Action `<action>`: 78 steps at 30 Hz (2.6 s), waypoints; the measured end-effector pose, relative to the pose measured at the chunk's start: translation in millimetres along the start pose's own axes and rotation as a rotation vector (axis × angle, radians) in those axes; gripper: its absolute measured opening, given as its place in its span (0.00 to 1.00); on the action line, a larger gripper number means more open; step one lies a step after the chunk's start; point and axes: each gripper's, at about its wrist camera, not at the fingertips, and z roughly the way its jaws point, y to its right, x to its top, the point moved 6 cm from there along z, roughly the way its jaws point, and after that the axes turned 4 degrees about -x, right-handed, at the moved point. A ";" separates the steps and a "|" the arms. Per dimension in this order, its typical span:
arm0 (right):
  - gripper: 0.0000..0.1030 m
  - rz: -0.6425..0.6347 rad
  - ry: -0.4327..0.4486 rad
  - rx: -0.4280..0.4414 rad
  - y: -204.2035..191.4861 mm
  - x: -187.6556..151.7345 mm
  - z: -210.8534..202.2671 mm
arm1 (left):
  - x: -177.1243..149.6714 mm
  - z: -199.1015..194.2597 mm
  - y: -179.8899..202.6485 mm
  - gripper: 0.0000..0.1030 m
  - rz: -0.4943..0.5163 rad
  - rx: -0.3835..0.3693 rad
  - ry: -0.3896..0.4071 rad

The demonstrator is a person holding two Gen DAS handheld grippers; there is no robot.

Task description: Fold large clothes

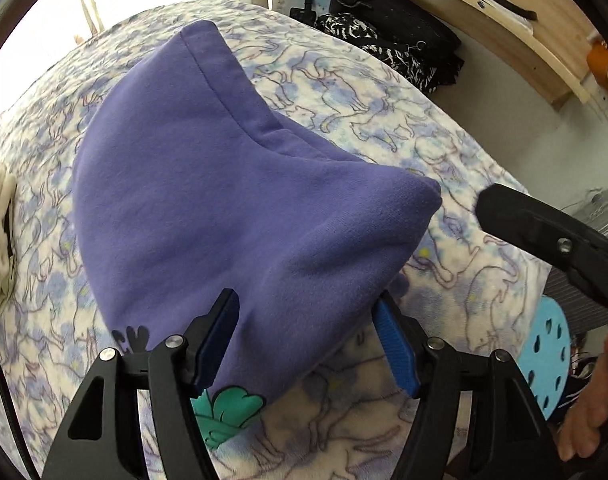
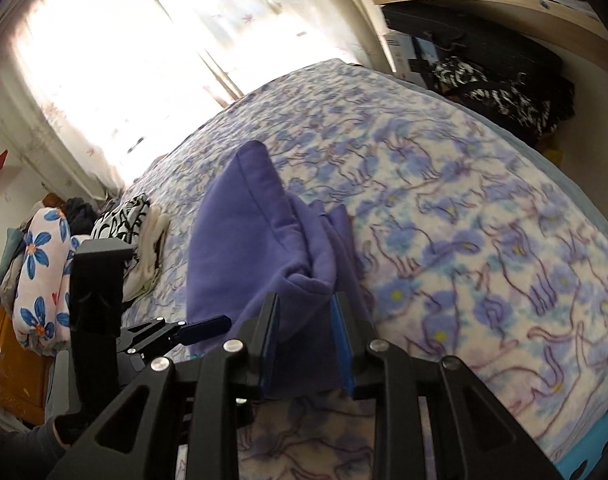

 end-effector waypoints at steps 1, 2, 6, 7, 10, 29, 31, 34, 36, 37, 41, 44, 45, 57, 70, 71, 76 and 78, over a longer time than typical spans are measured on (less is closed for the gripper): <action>0.26 -0.004 -0.004 0.003 -2.6 2.3 1.4 | 0.3 -3.4 -1.4 0.65 -0.002 0.001 -0.001; 0.26 -0.008 -0.007 0.007 -5.4 3.0 1.6 | 1.4 -6.2 -2.8 0.65 -0.003 0.003 0.000; 0.34 -0.033 -0.031 0.023 -16.1 11.9 11.0 | 3.8 -23.3 -8.9 0.65 -0.007 0.004 0.014; 0.38 -0.045 -0.038 0.025 -18.8 14.6 14.6 | 4.2 -26.4 -10.6 0.65 -0.010 -0.001 0.017; 0.39 -0.098 -0.067 0.035 -25.2 21.2 27.3 | 1.8 -37.2 -18.1 0.65 -0.031 -0.041 0.008; 0.17 -0.094 -0.370 0.068 5.6 -5.1 122.1 | 104.7 -20.5 -153.9 0.60 -0.160 0.085 0.153; 0.16 -0.069 -0.365 0.068 10.8 -12.1 115.4 | 114.7 -5.2 -151.8 0.59 -0.156 0.075 0.122; 0.15 -0.029 -0.372 0.065 20.4 -25.7 102.5 | 122.3 20.5 -139.5 0.58 -0.125 0.054 0.064; 0.15 -0.017 -0.373 0.046 27.3 -37.2 95.6 | 122.4 34.4 -127.3 0.57 -0.086 0.062 0.040; 0.13 -0.010 -0.379 0.031 32.0 -43.9 95.1 | 122.6 41.8 -122.5 0.57 -0.061 0.092 0.030; 0.12 0.035 -0.383 0.002 50.0 -61.9 114.0 | 120.6 78.9 -108.2 0.58 0.058 0.246 -0.009; 0.12 0.038 -0.381 -0.006 52.5 -67.6 130.0 | 119.0 97.6 -103.6 0.59 0.115 0.326 -0.005; 0.12 0.026 -0.379 -0.014 50.1 -67.1 131.4 | 118.9 100.4 -101.2 0.60 0.132 0.351 0.004; 0.42 -0.127 -0.234 -0.005 1.0 15.4 101.6 | 119.0 65.2 -113.3 0.66 0.028 0.222 0.088; 0.14 -0.088 -0.244 -0.017 2.2 81.8 197.3 | 80.0 1.7 -174.4 0.66 -0.250 0.222 0.100; 0.14 -0.104 -0.255 -0.031 1.6 81.1 202.1 | 75.1 3.7 -179.4 0.66 -0.267 0.222 0.088; 0.13 -0.125 -0.285 -0.135 14.5 66.0 209.6 | 61.1 16.7 -185.5 0.74 -0.307 0.160 0.076; 0.16 -0.100 -0.298 -0.152 23.9 55.6 222.5 | 60.9 23.9 -187.0 0.80 -0.321 0.166 0.075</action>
